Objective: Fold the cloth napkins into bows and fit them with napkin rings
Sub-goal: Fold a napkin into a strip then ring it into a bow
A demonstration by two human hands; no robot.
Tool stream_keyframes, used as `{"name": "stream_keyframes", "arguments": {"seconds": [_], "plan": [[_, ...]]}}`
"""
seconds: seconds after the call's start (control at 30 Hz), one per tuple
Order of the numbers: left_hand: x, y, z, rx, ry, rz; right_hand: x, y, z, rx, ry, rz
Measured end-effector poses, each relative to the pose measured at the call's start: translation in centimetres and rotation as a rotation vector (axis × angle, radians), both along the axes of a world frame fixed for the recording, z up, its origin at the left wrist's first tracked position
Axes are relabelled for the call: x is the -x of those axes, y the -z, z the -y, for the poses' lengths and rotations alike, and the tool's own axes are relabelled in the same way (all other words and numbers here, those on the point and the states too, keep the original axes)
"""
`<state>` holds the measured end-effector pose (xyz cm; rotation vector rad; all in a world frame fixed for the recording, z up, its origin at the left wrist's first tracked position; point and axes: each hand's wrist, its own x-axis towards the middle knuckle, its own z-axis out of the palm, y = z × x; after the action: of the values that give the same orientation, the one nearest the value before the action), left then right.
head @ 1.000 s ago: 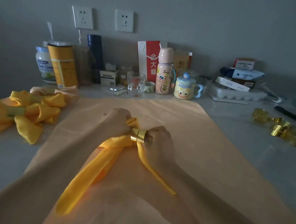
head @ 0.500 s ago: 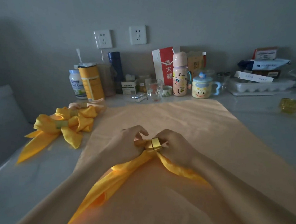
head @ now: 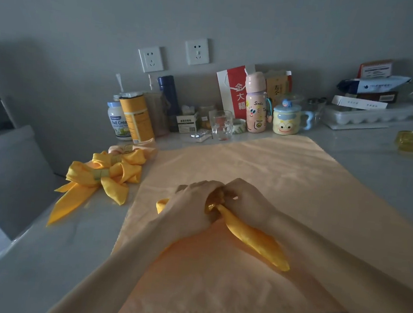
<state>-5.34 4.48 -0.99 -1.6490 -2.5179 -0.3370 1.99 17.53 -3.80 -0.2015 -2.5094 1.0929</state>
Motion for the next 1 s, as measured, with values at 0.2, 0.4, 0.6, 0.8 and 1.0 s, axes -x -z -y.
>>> {"name": "stream_keyframes", "arguments": {"seconds": [0.2, 0.4, 0.6, 0.8, 1.0], "plan": [[-0.2, -0.1, 0.1, -0.014, -0.062, -0.228, 0.0, -0.5, 0.1, 0.133, 0.084, 0.044], [0.8, 0.1, 2.1, -0.02, -0.129, -0.22, -0.5, -0.6, -0.4, 0.302, 0.011, 0.039], [2.3, 2.0, 5.5, -0.149, -0.36, 0.118, -0.3, -0.2, -0.3, 0.242, 0.032, 0.086], [2.7, 3.9, 9.5, -0.267, -0.608, 0.253, -0.3, -0.1, -0.1, 0.333, 0.099, 0.166], [1.4, 2.6, 7.9, -0.185, -0.575, 0.175, -0.3, -0.1, 0.5, 0.383, 0.109, 0.127]]}}
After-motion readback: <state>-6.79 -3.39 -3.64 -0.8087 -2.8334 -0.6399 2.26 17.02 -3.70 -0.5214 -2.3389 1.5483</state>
